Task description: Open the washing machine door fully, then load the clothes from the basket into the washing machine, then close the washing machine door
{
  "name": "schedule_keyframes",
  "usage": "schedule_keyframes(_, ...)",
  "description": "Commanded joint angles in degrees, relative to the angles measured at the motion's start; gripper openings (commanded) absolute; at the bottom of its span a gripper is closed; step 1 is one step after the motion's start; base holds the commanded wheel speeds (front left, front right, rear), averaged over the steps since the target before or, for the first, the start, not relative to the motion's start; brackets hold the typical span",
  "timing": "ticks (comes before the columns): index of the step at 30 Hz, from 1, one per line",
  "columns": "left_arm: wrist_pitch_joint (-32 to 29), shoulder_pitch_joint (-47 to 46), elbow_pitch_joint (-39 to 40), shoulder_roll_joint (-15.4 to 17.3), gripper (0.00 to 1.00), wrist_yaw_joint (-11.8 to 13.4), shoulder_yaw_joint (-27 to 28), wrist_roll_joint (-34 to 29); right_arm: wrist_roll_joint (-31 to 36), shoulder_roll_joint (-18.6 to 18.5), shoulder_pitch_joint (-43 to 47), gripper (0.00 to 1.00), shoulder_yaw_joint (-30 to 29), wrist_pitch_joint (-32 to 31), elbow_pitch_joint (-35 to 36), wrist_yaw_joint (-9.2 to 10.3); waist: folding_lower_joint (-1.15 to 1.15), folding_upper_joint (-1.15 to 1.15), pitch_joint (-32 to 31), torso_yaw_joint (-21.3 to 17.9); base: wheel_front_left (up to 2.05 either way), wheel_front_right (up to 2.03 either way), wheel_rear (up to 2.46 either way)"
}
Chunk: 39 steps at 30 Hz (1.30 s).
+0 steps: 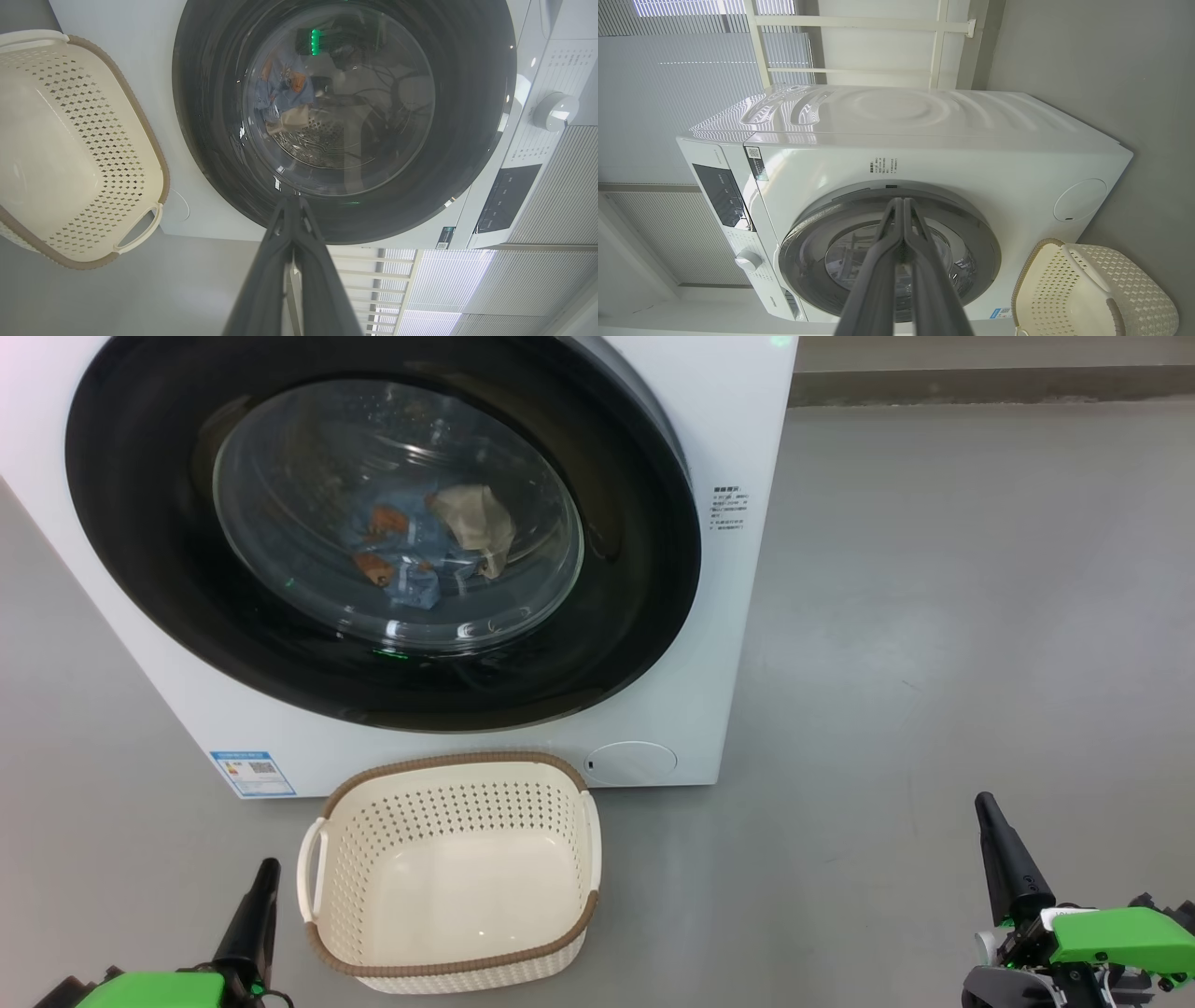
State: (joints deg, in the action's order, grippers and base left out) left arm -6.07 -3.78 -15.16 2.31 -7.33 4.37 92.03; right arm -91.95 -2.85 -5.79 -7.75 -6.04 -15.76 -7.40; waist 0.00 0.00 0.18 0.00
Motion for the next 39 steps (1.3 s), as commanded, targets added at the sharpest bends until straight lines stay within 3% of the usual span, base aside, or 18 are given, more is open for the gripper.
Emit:
schedule_keyframes(1, -0.3, -2.4, 1.1, 0.7, 0.0, -0.2, 2.0, 0.2, -0.2, -0.1, -0.4, 0.0, 1.2, -0.4, 1.7, -0.09, 0.0, 0.0, 0.0, 0.0, 0.0, 0.0, 0.0)
schedule_keyframes(39, -0.4, -2.4, 1.1, 0.6, 0.0, -0.2, 2.1, 0.2, -0.2, -0.1, -0.4, 0.0, 1.2, -0.5, 1.7, -0.09, 0.0, 0.0, 0.0, 0.0, 0.0, 0.0, 0.0)
